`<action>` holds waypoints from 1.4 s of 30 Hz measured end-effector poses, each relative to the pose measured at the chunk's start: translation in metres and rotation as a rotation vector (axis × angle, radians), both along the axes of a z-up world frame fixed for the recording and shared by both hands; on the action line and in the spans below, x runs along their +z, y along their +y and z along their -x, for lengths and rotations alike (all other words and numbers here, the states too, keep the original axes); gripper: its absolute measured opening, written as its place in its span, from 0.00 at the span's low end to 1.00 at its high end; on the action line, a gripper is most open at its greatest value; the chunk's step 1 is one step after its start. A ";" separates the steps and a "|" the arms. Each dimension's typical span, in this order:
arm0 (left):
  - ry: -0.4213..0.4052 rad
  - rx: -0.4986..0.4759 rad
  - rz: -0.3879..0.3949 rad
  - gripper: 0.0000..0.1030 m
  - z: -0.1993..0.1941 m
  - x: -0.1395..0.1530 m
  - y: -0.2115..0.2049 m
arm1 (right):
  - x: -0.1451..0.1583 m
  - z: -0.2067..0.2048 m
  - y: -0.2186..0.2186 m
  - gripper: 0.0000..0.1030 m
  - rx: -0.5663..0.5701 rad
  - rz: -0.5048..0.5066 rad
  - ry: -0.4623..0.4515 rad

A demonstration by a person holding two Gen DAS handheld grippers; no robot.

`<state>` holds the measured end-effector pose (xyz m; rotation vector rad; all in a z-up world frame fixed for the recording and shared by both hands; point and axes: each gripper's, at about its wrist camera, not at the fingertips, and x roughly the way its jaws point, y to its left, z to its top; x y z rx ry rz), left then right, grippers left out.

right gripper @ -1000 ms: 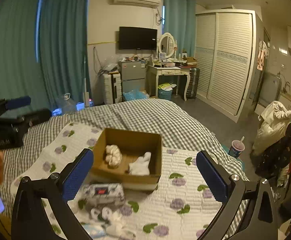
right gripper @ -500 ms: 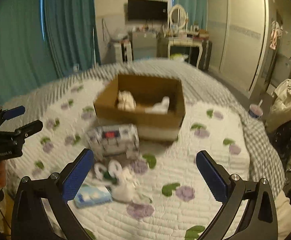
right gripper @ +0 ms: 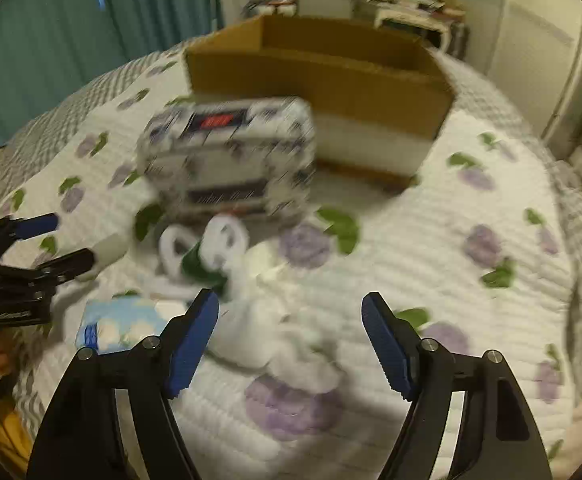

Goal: Organize soft objects
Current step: 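Grasp the white plush toy with the left tool while the right grasps white tissue, then lower both held items into the box and open both tools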

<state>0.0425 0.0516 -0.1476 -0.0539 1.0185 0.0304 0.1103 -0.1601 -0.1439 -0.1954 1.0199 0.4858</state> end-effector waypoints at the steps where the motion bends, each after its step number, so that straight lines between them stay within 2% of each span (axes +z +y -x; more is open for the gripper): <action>1: 0.026 -0.014 0.006 0.91 0.000 -0.006 -0.003 | -0.005 0.002 0.002 0.72 0.020 0.003 0.012; 2: 0.042 -0.021 0.015 0.91 0.000 -0.010 -0.004 | -0.008 0.003 0.004 0.72 0.036 0.006 0.022; 4: 0.072 -0.031 0.038 0.85 0.000 -0.018 -0.007 | -0.013 0.006 0.007 0.72 0.058 0.011 0.036; 5: 0.071 -0.034 0.033 0.84 0.000 -0.019 -0.008 | -0.014 0.006 0.007 0.68 0.063 0.010 0.043; 7: 0.065 -0.040 0.036 0.81 -0.001 -0.019 -0.009 | -0.016 0.007 0.009 0.57 0.078 -0.002 0.062; 9: 0.062 -0.049 0.038 0.75 0.000 -0.020 -0.011 | -0.015 0.009 0.012 0.41 0.101 -0.011 0.071; 11: 0.062 -0.064 0.047 0.71 0.001 -0.020 -0.012 | -0.014 0.014 0.017 0.29 0.136 -0.014 0.076; 13: 0.062 -0.070 0.055 0.65 0.002 -0.020 -0.011 | -0.011 0.019 0.021 0.27 0.153 -0.001 0.057; 15: 0.062 -0.065 0.051 0.53 0.001 -0.020 -0.008 | -0.009 0.020 0.022 0.26 0.152 -0.001 0.055; 19: 0.062 -0.067 0.065 0.45 0.002 -0.019 -0.003 | -0.003 0.021 0.017 0.25 0.126 -0.011 0.043; 21: 0.058 -0.061 0.063 0.36 0.003 -0.017 -0.003 | 0.004 0.022 0.011 0.25 0.114 -0.016 0.029; 22: 0.054 -0.061 0.064 0.35 0.004 -0.015 -0.004 | 0.009 0.022 0.009 0.25 0.107 -0.017 0.015; 28: 0.018 -0.060 0.051 0.34 0.007 -0.001 -0.006 | 0.041 0.033 -0.004 0.25 0.067 -0.030 -0.057; 32: -0.033 -0.075 0.053 0.33 0.010 0.023 -0.011 | 0.069 0.040 -0.010 0.25 0.049 -0.033 -0.119; 42: -0.243 -0.131 0.033 0.33 0.007 0.123 -0.027 | 0.148 0.027 -0.016 0.25 -0.003 -0.064 -0.277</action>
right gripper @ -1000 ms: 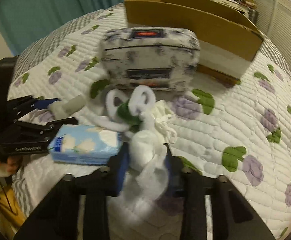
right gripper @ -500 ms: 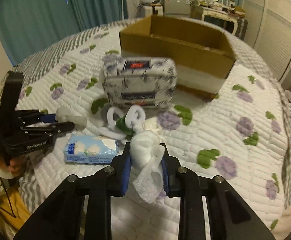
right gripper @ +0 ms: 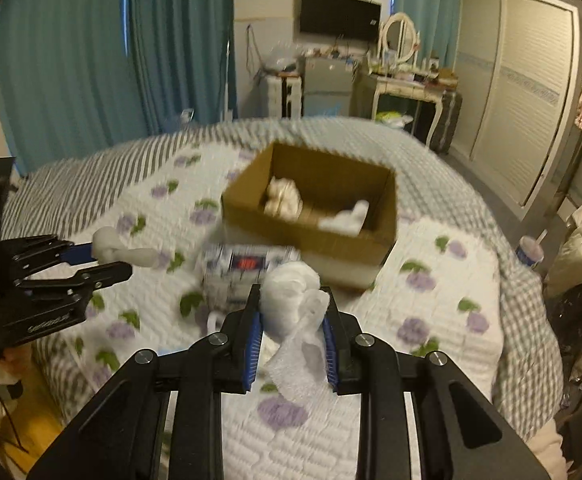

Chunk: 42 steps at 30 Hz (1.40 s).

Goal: Organize soft objects
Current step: 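Lower both held items into the box and open both tools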

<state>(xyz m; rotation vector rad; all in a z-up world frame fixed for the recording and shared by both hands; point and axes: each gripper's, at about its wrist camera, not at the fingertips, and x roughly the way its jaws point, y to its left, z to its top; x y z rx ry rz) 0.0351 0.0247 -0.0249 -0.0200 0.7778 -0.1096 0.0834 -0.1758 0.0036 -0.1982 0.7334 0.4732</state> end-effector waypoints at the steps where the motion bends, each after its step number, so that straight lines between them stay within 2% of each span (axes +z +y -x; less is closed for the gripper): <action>1: -0.018 -0.003 0.004 0.33 -0.003 0.011 -0.001 | 0.009 -0.004 0.000 0.25 -0.006 -0.006 -0.018; 5: -0.087 -0.013 0.004 0.33 -0.017 0.046 -0.005 | 0.040 -0.023 0.000 0.25 -0.026 -0.050 -0.090; 9: -0.122 -0.014 0.005 0.33 -0.042 0.068 -0.006 | 0.062 -0.054 0.005 0.25 -0.053 -0.084 -0.141; 15: -0.134 -0.001 0.003 0.33 -0.103 0.076 -0.011 | 0.065 -0.108 0.014 0.25 -0.074 -0.103 -0.154; 19: -0.129 -0.003 -0.010 0.33 -0.145 0.064 -0.018 | 0.046 -0.147 0.019 0.25 -0.086 -0.092 -0.128; 26: -0.085 -0.021 -0.063 0.33 -0.208 0.011 -0.035 | -0.030 -0.215 0.017 0.25 -0.131 -0.108 -0.004; 30: -0.057 -0.043 -0.070 0.33 -0.228 -0.012 -0.042 | -0.064 -0.235 0.010 0.25 -0.139 -0.107 0.041; 34: -0.047 -0.047 -0.090 0.35 -0.234 -0.018 -0.050 | -0.078 -0.244 0.002 0.30 -0.175 -0.106 0.056; 35: -0.044 -0.040 -0.089 0.39 -0.235 -0.017 -0.050 | -0.079 -0.245 0.000 0.36 -0.182 -0.105 0.057; 36: -0.040 -0.040 -0.081 0.39 -0.234 -0.015 -0.051 | -0.078 -0.244 -0.002 0.47 -0.189 -0.105 0.053; 38: -0.033 -0.038 -0.061 0.40 -0.233 -0.010 -0.050 | -0.074 -0.242 -0.004 0.54 -0.190 -0.106 0.048; 39: -0.028 -0.031 -0.062 0.45 -0.231 -0.006 -0.050 | -0.070 -0.239 -0.006 0.57 -0.191 -0.105 0.045; 40: -0.026 -0.015 -0.072 0.51 -0.229 -0.002 -0.050 | -0.064 -0.235 -0.008 0.58 -0.197 -0.100 0.037; 41: -0.034 0.004 -0.086 0.67 -0.226 0.003 -0.049 | -0.058 -0.230 -0.008 0.59 -0.200 -0.099 0.029; 42: -0.059 0.018 -0.095 0.75 -0.219 0.011 -0.048 | -0.052 -0.225 -0.010 0.59 -0.201 -0.098 0.022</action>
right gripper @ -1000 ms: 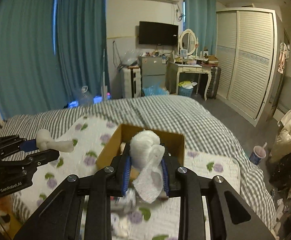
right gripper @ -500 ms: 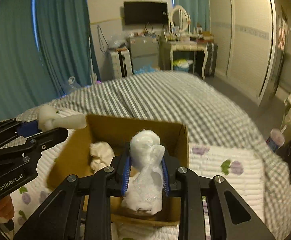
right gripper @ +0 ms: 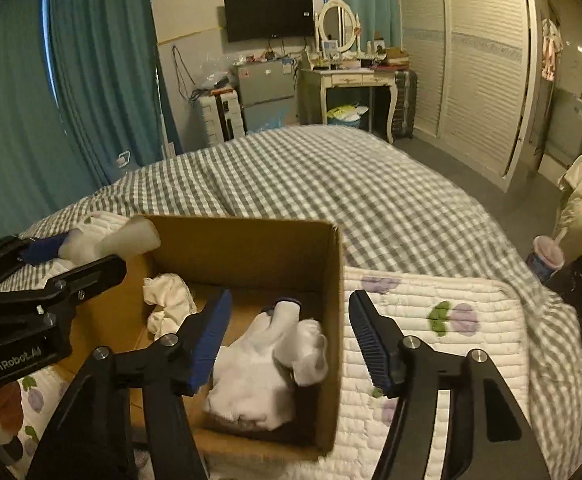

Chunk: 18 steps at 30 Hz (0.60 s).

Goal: Organize soft objects
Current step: 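Lower both held items into the box and open both tools, then grasp the blue tissue pack with the left tool while the right grasps the pipe-cleaner toy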

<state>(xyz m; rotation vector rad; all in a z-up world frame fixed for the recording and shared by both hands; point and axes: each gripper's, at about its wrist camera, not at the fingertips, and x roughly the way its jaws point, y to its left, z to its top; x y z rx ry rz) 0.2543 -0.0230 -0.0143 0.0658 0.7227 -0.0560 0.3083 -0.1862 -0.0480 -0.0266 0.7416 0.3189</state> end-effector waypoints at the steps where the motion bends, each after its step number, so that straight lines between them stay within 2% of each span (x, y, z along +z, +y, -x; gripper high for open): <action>1: -0.022 0.007 -0.005 0.77 0.008 0.009 0.000 | 0.009 0.007 -0.003 0.59 -0.004 0.002 -0.007; 4: -0.053 0.011 -0.001 0.78 0.031 0.039 0.002 | 0.038 0.030 -0.008 0.60 -0.014 0.013 -0.038; 8: -0.115 0.013 0.005 0.78 0.072 0.084 0.005 | 0.086 0.076 -0.012 0.73 -0.011 0.056 -0.100; 10: -0.148 0.014 0.005 0.85 0.098 0.105 0.007 | 0.107 0.101 -0.014 0.81 -0.008 0.064 -0.123; 11: -0.167 0.025 0.003 0.92 0.111 0.112 0.009 | 0.118 0.115 -0.014 0.84 -0.003 0.070 -0.132; 12: -0.193 0.036 0.002 0.93 0.126 0.120 0.012 | 0.125 0.126 -0.014 0.86 0.003 0.075 -0.138; 14: -0.222 0.040 0.004 0.93 0.148 0.131 0.015 | 0.139 0.152 -0.014 0.90 0.017 0.087 -0.141; 18: -0.208 0.048 0.021 0.94 0.178 0.134 0.019 | 0.147 0.200 -0.015 0.96 0.036 0.090 -0.135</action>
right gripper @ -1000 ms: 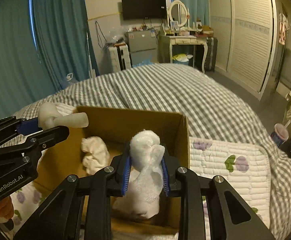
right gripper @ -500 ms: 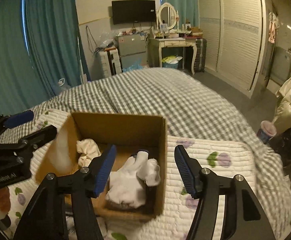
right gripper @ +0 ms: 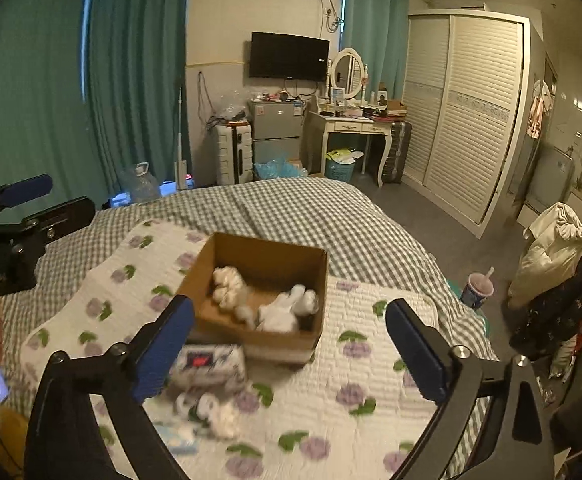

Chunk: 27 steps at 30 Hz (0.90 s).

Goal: Organize soft objects
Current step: 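Grasp the blue tissue pack with the left tool while the right grasps the pipe-cleaner toy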

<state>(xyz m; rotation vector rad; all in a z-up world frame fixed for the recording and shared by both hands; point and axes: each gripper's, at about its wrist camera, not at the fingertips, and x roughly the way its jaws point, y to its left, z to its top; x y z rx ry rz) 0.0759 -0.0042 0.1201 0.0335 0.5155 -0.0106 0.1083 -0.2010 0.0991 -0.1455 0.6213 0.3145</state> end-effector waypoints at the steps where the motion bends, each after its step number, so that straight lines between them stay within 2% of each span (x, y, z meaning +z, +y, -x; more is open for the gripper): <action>1: 0.011 0.008 0.004 0.94 0.007 -0.004 0.000 | -0.001 0.007 -0.001 0.97 0.002 0.002 0.003; 3: 0.034 0.023 0.007 0.94 0.014 -0.015 0.000 | -0.008 0.022 -0.002 0.97 0.016 0.002 0.018; 7: 0.105 0.039 -0.001 0.94 0.027 -0.055 -0.005 | -0.034 0.037 -0.004 0.97 0.026 -0.004 0.045; 9: 0.156 0.059 -0.008 0.93 0.029 -0.082 -0.008 | -0.055 0.033 -0.004 0.97 0.032 0.001 0.073; 12: 0.250 0.050 0.043 0.93 0.029 -0.129 -0.010 | -0.085 0.025 -0.006 0.97 0.038 0.015 0.120; 18: 0.410 0.049 0.093 0.92 0.033 -0.210 -0.026 | -0.136 0.012 -0.008 0.97 0.068 0.051 0.178; 21: 0.473 0.023 0.113 0.92 0.032 -0.236 -0.034 | -0.157 0.007 -0.011 0.97 0.077 0.063 0.214; 27: 0.541 -0.027 0.115 0.92 0.030 -0.269 -0.044 | -0.184 -0.002 -0.014 0.97 0.080 0.063 0.269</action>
